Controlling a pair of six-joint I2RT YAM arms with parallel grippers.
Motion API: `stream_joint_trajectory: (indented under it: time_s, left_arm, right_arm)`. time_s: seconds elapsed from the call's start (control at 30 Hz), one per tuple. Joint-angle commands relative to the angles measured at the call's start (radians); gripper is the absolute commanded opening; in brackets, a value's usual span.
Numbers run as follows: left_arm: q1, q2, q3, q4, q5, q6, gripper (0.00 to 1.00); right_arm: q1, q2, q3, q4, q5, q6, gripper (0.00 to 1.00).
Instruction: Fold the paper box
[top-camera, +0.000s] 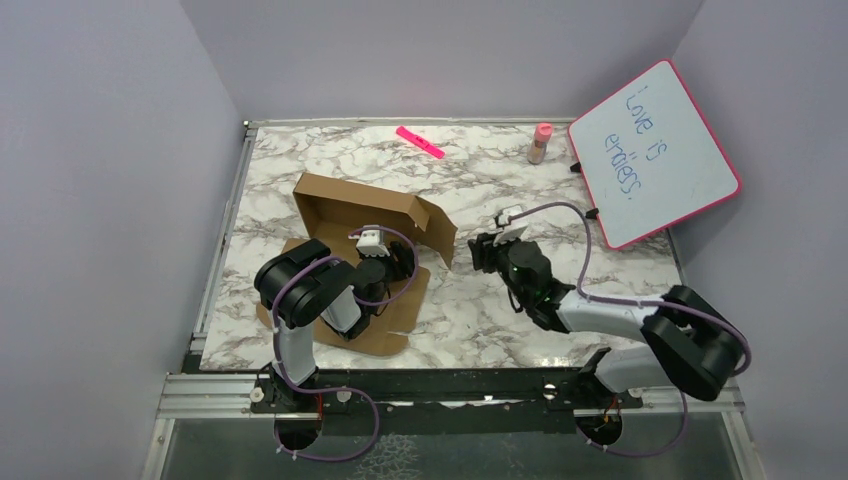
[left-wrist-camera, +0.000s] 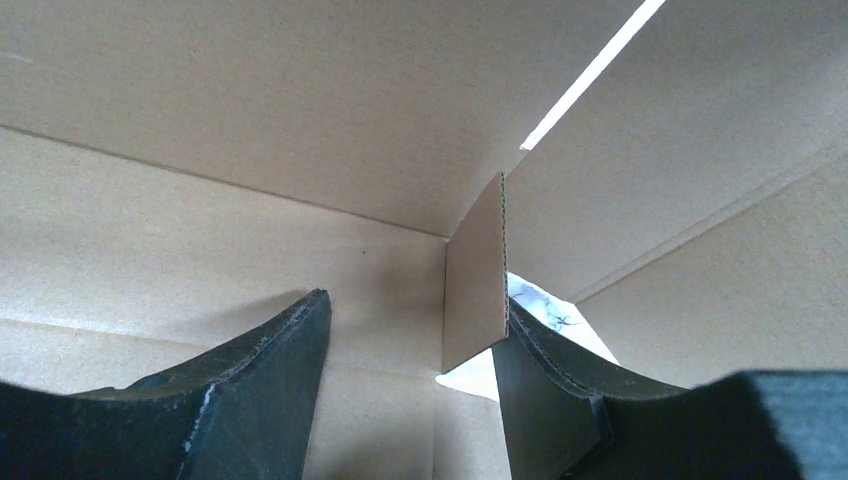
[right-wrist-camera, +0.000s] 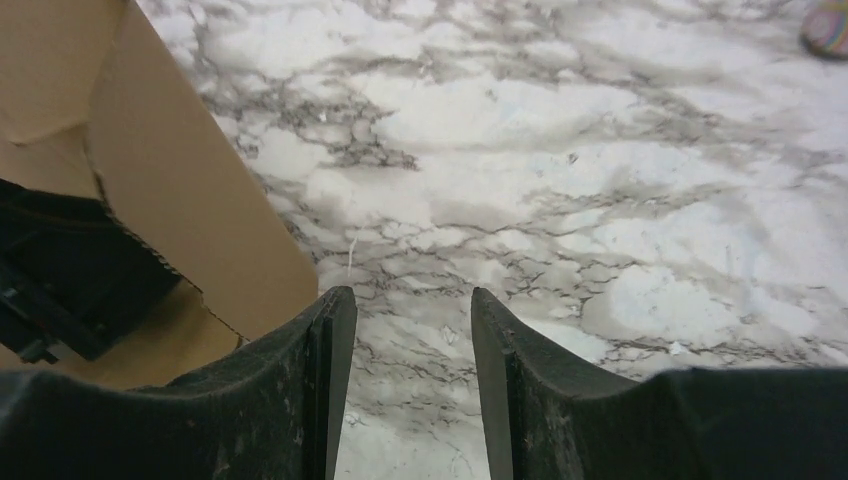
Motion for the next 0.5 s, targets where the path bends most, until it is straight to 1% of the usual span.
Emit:
stream_joint_trajectory:
  time_s: [0.0,0.07,0.23,0.37,0.47]
  left_arm:
    - [-0.001,0.028,-0.027,-0.068,0.048,-0.022,0.61]
    - [-0.002,0.029,-0.027,-0.067,0.046,-0.021,0.6]
    - [-0.002,0.033,-0.027,-0.067,0.047,-0.022,0.61]
    - [-0.002,0.041,-0.024,-0.067,0.05,-0.025,0.61]
    - [-0.001,0.044,-0.024,-0.067,0.051,-0.027,0.61]
  right_arm:
    - [-0.012,0.167,0.095,-0.003,-0.127,0.017,0.5]
    - [-0.012,0.247,0.137,0.004,-0.202,0.007,0.5]
    - [-0.012,0.384,0.177,0.141,-0.387,-0.04,0.5]
    - [-0.012,0.449,0.231,0.183,-0.523,-0.063,0.52]
    - [-0.011,0.467,0.257,0.203,-0.555,-0.042,0.54]
